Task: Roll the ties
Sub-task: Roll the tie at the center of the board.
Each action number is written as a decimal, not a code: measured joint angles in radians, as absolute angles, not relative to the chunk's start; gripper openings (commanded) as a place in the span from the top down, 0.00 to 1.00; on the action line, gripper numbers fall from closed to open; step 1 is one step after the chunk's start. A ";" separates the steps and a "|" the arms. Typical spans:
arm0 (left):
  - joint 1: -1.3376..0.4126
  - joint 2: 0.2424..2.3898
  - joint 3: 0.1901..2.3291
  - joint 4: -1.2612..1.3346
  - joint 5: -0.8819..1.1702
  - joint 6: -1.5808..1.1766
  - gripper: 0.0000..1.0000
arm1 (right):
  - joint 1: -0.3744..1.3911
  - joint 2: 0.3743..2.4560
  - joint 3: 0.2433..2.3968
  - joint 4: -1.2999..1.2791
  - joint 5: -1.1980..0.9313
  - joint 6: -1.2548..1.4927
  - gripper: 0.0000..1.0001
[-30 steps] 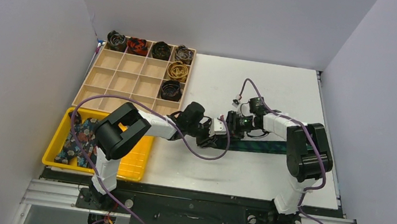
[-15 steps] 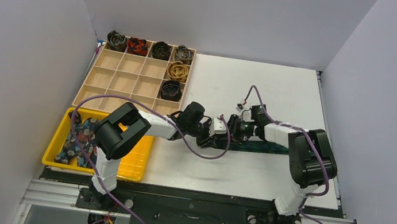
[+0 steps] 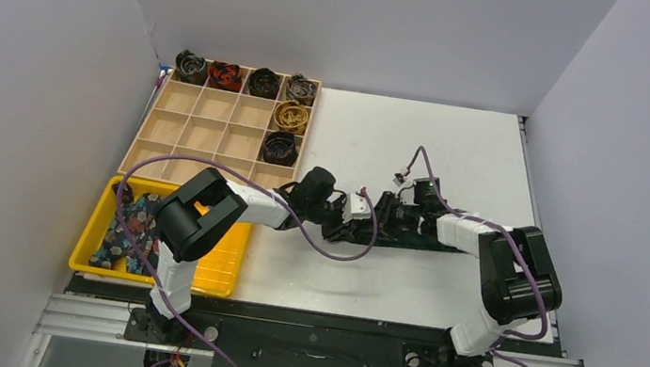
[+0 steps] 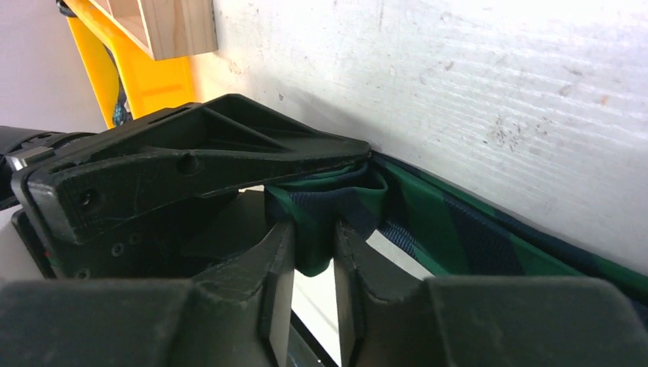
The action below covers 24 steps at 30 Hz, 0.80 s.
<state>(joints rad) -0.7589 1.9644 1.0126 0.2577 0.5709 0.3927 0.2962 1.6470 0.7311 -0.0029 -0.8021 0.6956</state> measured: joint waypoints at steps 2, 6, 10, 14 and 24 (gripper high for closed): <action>-0.759 1.965 1.013 0.258 0.570 0.389 0.85 | 0.299 1.653 0.737 0.007 -0.809 0.691 1.00; -0.759 1.965 1.013 0.259 0.569 0.375 0.72 | 0.294 1.684 0.777 -0.034 -0.828 0.648 1.00; -0.757 1.965 1.008 0.274 0.569 0.371 0.49 | 0.277 1.695 0.800 -0.092 -0.819 0.580 1.00; -0.750 1.968 0.991 0.315 0.583 0.385 0.35 | 0.236 1.719 0.804 -0.176 -0.805 0.517 1.00; -0.688 1.962 0.856 0.549 0.713 0.373 0.21 | 0.186 1.748 0.849 -0.308 -0.773 0.439 1.00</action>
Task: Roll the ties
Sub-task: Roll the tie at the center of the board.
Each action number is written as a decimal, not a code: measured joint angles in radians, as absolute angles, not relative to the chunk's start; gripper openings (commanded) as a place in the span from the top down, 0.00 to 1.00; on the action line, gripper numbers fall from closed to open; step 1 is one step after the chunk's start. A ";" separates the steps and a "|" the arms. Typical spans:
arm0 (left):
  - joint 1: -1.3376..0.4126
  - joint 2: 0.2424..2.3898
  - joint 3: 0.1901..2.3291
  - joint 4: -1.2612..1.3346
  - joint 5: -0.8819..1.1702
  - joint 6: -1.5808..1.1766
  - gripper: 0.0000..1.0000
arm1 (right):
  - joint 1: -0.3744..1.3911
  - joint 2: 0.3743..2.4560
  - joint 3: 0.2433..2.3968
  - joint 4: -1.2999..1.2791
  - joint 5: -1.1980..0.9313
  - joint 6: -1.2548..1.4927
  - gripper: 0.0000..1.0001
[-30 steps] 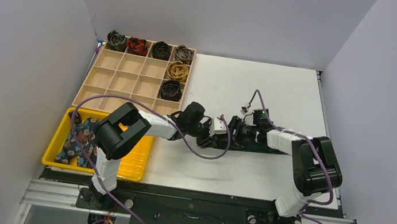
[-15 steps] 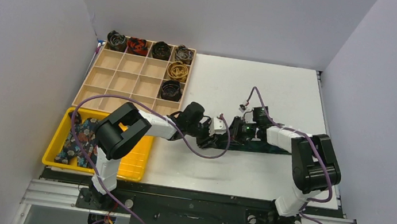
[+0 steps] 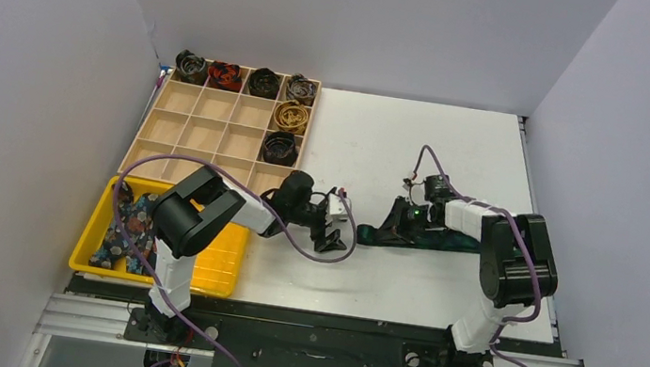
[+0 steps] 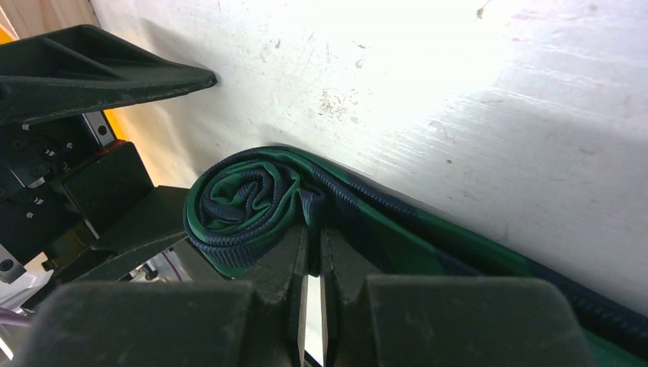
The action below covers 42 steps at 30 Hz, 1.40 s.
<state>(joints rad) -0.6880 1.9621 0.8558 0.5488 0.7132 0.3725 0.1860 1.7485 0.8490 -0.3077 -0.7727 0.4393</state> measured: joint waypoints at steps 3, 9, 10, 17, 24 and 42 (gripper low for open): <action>-0.686 1.966 0.828 0.612 0.734 0.346 0.21 | 0.181 1.766 0.874 -0.345 -0.768 0.429 1.00; -0.706 2.028 0.831 0.761 0.743 0.280 0.27 | 0.177 1.814 0.936 -0.422 -0.779 0.411 1.00; -0.710 2.042 0.836 0.789 0.743 0.267 0.28 | 0.177 1.821 0.943 -0.432 -0.781 0.407 1.00; -0.753 2.130 0.861 0.966 0.726 0.180 0.38 | 0.183 1.855 0.984 -0.482 -0.798 0.379 1.00; -0.775 2.211 0.888 1.122 0.710 0.103 0.58 | 0.217 1.884 1.016 -0.493 -0.810 0.369 1.00; -0.794 2.100 0.948 0.741 0.626 0.215 0.99 | 0.212 1.726 0.931 -0.470 -0.730 0.316 0.66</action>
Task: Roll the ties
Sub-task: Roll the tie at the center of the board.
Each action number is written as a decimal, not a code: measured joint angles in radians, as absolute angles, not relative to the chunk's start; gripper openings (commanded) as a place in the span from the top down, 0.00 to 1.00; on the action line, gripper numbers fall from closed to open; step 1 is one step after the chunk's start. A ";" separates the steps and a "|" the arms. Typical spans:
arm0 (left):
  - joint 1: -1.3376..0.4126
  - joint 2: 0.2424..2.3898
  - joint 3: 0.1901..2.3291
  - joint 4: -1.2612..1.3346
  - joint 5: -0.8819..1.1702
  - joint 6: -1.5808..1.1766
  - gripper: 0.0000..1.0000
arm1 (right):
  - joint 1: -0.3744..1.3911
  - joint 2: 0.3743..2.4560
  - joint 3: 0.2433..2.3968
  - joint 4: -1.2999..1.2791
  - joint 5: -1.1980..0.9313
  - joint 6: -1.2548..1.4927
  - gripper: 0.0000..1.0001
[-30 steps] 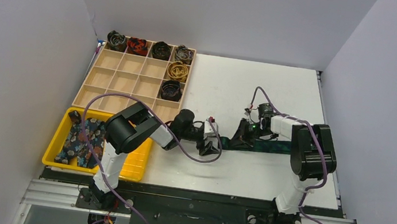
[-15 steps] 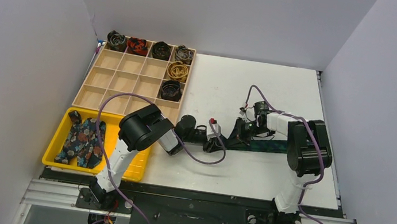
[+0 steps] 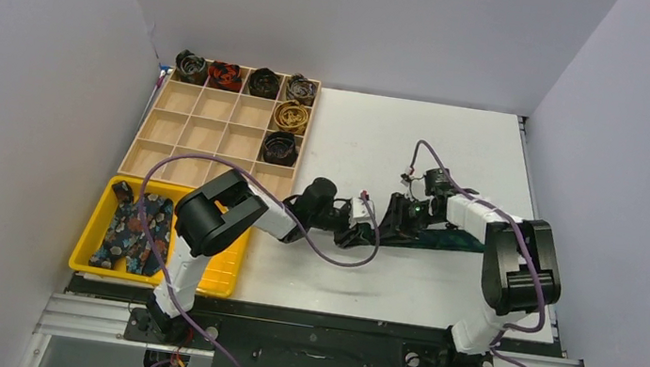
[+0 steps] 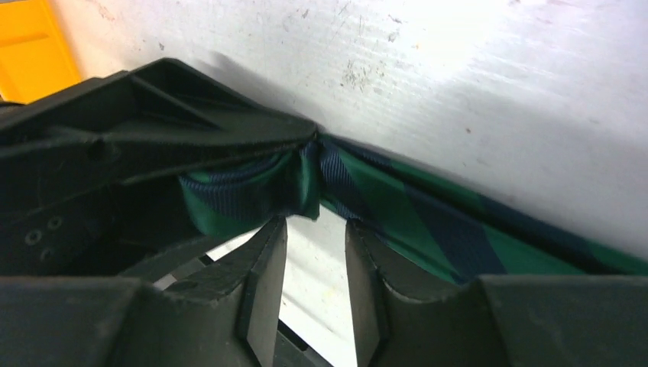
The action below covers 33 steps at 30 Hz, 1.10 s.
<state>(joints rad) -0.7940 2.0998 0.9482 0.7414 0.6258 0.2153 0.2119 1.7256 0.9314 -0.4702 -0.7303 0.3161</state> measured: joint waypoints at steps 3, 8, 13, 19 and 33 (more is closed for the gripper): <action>-0.794 2.082 0.986 0.620 0.624 0.257 0.99 | 0.196 1.675 0.918 -0.483 -0.732 0.302 0.63; -0.794 2.066 1.033 0.483 0.622 0.307 0.99 | 0.206 1.647 0.892 -0.419 -0.773 0.363 0.52; -0.788 2.049 1.046 0.408 0.619 0.337 0.99 | 0.245 1.646 0.853 -0.289 -0.791 0.489 0.52; -0.786 2.048 1.061 0.370 0.623 0.356 0.99 | 0.286 1.661 0.852 -0.186 -0.790 0.561 0.68; -0.766 2.047 1.059 0.366 0.659 0.366 0.56 | 0.262 1.749 0.936 -0.289 -0.825 0.434 1.00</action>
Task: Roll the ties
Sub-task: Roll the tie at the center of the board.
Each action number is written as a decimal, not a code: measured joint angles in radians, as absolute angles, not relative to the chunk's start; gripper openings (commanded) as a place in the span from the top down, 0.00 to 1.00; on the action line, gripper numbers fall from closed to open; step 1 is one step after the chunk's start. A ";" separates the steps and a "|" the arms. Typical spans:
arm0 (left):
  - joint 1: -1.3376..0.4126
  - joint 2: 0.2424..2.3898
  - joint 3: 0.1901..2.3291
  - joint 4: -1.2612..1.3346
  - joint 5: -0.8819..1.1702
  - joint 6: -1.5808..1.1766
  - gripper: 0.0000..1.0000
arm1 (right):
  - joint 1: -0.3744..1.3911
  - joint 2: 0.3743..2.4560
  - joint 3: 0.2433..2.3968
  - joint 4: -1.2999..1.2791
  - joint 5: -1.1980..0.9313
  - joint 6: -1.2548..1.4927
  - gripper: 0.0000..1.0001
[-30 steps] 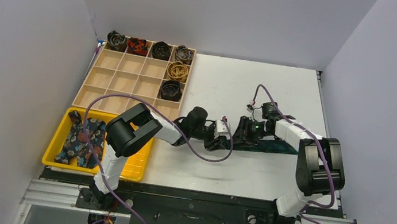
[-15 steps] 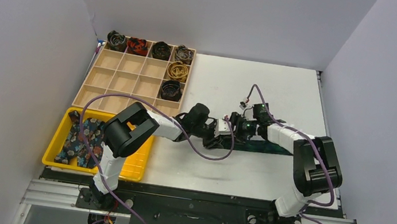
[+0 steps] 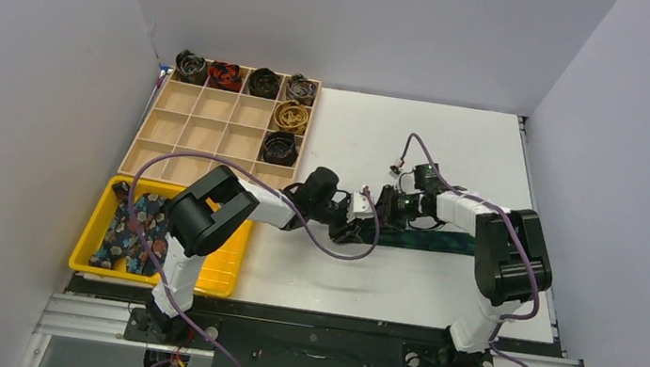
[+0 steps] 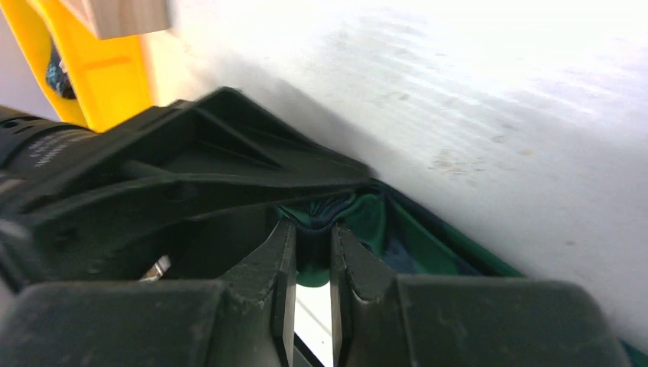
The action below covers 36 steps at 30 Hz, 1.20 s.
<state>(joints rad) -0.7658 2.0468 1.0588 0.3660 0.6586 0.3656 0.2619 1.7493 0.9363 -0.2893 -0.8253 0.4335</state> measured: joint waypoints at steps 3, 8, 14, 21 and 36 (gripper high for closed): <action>-0.746 2.043 1.033 0.401 0.689 0.351 0.51 | 0.233 1.800 0.969 -0.341 -0.824 0.403 1.00; -0.716 2.035 0.982 0.478 0.731 0.325 0.44 | 0.209 1.812 0.997 -0.408 -0.785 0.359 1.00; -0.715 2.037 0.947 0.574 0.744 0.268 0.41 | 0.202 1.786 1.004 -0.455 -0.623 0.283 1.00; -0.738 2.089 0.966 0.686 0.744 0.166 0.38 | 0.233 1.785 1.027 -0.494 -0.516 0.242 1.00; -0.783 2.126 0.995 0.792 0.647 -0.166 0.31 | 0.263 1.773 1.031 -0.501 -0.456 0.231 1.00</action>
